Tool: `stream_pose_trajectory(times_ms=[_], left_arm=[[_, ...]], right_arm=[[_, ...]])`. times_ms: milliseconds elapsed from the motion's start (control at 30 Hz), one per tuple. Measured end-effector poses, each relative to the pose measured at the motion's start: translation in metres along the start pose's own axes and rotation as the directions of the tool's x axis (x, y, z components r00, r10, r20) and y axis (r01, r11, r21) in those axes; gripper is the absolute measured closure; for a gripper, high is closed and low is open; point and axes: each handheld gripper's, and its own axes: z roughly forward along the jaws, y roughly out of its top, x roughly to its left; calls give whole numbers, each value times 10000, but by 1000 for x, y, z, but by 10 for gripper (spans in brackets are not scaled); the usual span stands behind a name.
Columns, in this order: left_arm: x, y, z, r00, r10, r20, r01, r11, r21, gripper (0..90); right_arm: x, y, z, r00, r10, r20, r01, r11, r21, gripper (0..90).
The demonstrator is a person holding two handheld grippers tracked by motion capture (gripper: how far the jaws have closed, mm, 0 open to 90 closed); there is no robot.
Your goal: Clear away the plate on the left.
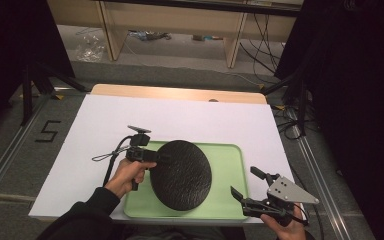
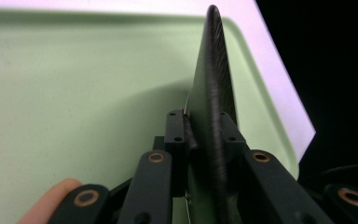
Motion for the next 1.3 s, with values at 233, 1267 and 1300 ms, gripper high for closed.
stream_pose_trajectory(times_ms=[233, 1267, 1300], left_arm=[[0, -3, 12, 9983, -541, 208, 533, 9979, 380, 788], [24, -11, -10, 9916, 1184, -526, -988, 9537, 2842, 660], [24, -11, -12, 9890, 1379, -537, -1161, 9481, 2960, 662]], right_arm=[[0, 0, 0, 10000, 2, -11, -2, 10000, -8, 166], [0, 0, 0, 9998, 39, -183, -41, 9999, -125, 165], [0, 0, 0, 9999, -37, -156, 35, 9999, -165, 166]])
